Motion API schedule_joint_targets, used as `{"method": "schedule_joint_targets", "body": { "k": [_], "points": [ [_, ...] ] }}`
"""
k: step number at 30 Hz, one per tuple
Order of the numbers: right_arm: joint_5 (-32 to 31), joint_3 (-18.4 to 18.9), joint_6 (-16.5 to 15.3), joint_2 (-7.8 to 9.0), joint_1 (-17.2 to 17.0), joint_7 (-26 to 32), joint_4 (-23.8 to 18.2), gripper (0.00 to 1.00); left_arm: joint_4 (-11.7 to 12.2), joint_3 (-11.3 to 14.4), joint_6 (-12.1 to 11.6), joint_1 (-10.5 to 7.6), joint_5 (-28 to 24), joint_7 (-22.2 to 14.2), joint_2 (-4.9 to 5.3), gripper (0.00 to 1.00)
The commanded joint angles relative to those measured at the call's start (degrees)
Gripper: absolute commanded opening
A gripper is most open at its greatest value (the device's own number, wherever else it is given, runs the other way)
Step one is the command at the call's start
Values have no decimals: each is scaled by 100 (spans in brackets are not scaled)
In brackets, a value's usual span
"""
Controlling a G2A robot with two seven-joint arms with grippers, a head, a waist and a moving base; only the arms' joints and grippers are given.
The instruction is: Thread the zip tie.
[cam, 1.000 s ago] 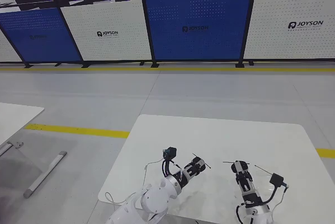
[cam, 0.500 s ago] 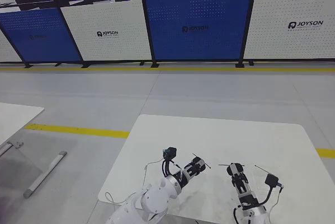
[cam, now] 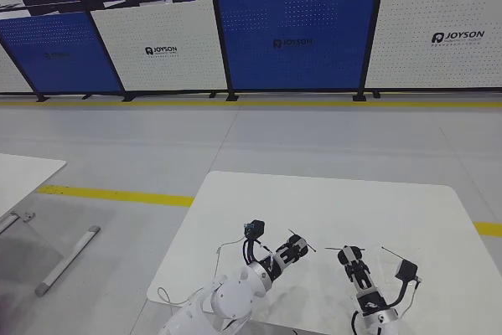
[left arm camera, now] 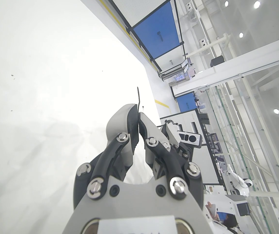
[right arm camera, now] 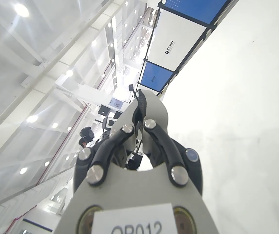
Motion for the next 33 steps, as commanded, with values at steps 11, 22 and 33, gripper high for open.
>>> {"method": "schedule_joint_targets", "body": {
  "k": [11, 22, 33],
  "points": [
    [-3, -1, 0, 0, 1, 1, 1, 0, -36, 130, 21, 47, 338, 521, -40, 0],
    [-76, 59, 236, -22, -35, -62, -37, 0, -7, 253, 122, 18, 540, 517, -59, 0],
    [-591, 88, 946, -96, -336, -97, -420, 0, -7, 253, 122, 18, 540, 517, -59, 0]
  ]
}}
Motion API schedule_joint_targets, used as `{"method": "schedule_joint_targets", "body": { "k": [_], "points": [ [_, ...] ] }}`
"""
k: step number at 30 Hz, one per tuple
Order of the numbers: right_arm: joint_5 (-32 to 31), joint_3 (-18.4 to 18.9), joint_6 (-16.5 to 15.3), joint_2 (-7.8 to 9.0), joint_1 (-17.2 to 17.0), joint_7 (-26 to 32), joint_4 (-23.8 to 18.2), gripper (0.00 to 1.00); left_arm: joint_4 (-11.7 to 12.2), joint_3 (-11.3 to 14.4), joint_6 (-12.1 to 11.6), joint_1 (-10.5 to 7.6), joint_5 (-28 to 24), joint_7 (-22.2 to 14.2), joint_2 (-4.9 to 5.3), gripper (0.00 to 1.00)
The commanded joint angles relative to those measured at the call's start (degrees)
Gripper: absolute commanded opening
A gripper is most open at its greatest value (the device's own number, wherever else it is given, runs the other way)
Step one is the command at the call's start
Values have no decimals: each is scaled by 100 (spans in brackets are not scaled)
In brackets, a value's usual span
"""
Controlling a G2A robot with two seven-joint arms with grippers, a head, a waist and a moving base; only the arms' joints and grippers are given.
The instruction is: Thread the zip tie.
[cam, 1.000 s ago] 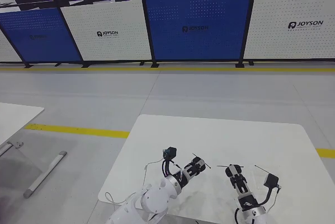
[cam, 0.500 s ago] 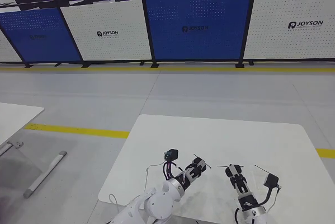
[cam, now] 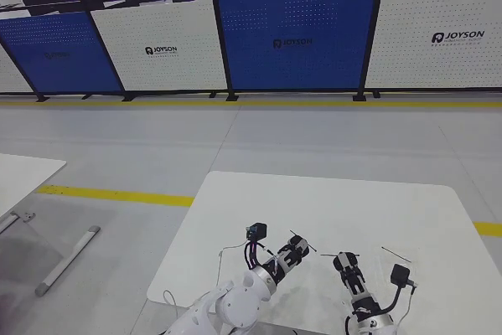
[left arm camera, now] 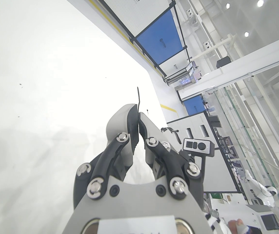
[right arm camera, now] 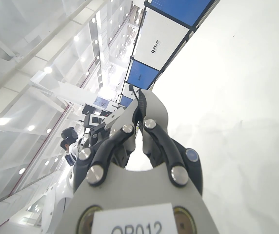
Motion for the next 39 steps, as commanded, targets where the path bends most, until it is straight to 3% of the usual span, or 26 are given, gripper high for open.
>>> {"method": "schedule_joint_targets", "body": {
  "k": [1, 14, 39],
  "points": [
    [7, 0, -5, 1, 4, 1, 5, 0, 0, 0, 0, 0, 0, 0, 0, 0],
    [-201, 65, 146, -84, 50, 102, 72, 0, 0, 0, 0, 0, 0, 0, 0, 0],
    [-221, 113, 148, -190, 86, 253, 142, 0, 0, 0, 0, 0, 0, 0, 0, 0]
  ]
}}
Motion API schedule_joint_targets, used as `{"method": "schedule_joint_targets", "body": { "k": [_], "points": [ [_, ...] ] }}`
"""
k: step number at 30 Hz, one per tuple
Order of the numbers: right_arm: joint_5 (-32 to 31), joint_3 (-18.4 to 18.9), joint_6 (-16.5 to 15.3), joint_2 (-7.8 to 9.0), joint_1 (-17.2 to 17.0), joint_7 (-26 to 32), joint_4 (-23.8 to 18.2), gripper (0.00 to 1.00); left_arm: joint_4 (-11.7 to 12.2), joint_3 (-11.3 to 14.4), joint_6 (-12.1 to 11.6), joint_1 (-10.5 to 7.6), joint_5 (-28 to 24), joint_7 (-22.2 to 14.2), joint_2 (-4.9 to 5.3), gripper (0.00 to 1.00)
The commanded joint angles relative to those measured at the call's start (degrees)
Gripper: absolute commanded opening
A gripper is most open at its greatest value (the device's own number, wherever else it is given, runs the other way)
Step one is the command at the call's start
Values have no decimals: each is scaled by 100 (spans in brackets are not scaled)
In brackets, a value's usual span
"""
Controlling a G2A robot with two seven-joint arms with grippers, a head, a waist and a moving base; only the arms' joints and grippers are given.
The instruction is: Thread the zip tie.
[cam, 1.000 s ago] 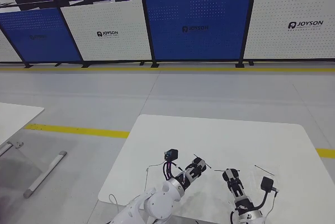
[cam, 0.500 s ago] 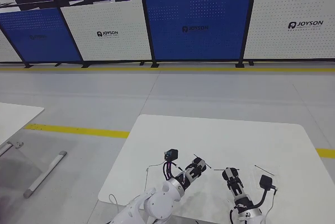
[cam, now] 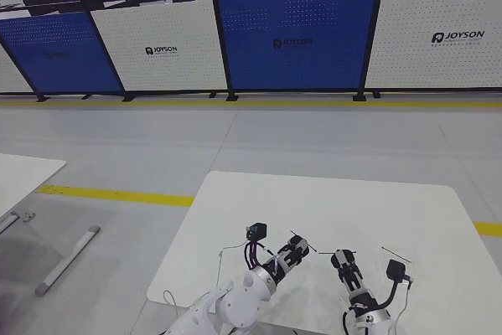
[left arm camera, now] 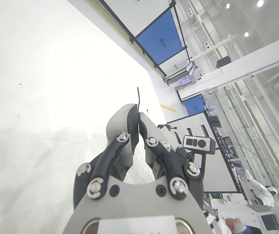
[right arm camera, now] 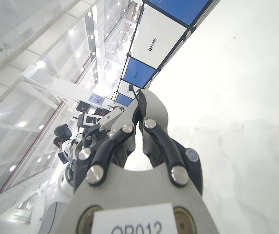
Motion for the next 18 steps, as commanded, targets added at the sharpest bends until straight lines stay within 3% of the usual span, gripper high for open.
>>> {"method": "schedule_joint_targets", "body": {
  "k": [1, 18],
  "points": [
    [1, 0, -1, 0, 0, -1, 0, 0, 0, 0, 0, 0, 0, 0, 0, 0],
    [196, 116, 88, -82, 69, 313, 78, 0, 0, 0, 0, 0, 0, 0, 0, 0]
  ]
}}
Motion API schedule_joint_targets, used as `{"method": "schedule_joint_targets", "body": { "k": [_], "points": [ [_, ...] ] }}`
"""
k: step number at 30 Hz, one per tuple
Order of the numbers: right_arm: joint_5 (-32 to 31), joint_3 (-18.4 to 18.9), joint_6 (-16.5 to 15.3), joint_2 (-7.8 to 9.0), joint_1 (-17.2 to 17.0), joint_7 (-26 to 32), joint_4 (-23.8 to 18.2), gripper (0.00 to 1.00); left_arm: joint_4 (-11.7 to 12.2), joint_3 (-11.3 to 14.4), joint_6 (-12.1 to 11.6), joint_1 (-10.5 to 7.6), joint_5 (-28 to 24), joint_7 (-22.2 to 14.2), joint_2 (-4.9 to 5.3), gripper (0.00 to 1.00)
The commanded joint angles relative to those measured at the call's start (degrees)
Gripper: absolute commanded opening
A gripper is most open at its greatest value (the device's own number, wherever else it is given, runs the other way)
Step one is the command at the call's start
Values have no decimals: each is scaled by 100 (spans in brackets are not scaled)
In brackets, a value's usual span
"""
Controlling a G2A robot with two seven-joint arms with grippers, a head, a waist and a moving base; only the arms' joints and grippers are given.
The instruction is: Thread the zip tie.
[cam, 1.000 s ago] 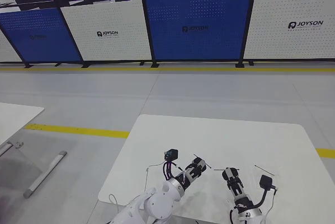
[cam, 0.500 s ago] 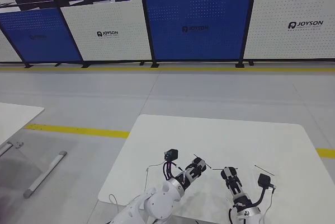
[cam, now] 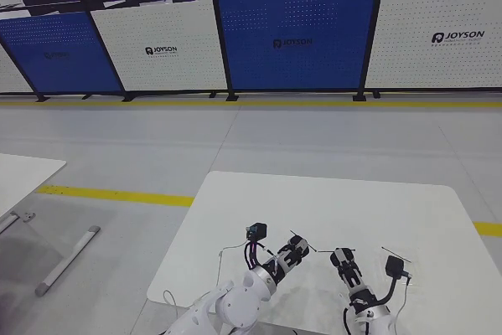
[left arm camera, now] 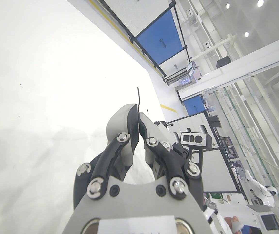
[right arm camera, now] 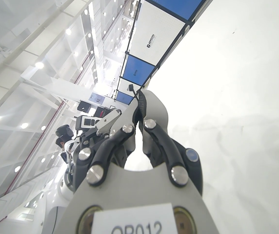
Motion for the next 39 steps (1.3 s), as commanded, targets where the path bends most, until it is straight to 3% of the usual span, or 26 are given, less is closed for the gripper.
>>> {"method": "schedule_joint_targets", "body": {
  "k": [1, 17, 31, 39],
  "points": [
    [-1, 0, -1, 0, 0, 0, 0, 0, 0, 0, 0, 0, 0, 0, 0, 0],
    [-106, 101, 190, -142, -16, 177, -1, 0, 0, 0, 0, 0, 0, 0, 0, 0],
    [-360, 373, 162, -203, -346, 124, -207, 0, 0, 0, 0, 0, 0, 0, 0, 0],
    [-400, 386, 283, -277, -298, 243, -201, 0, 0, 0, 0, 0, 0, 0, 0, 0]
  ]
}}
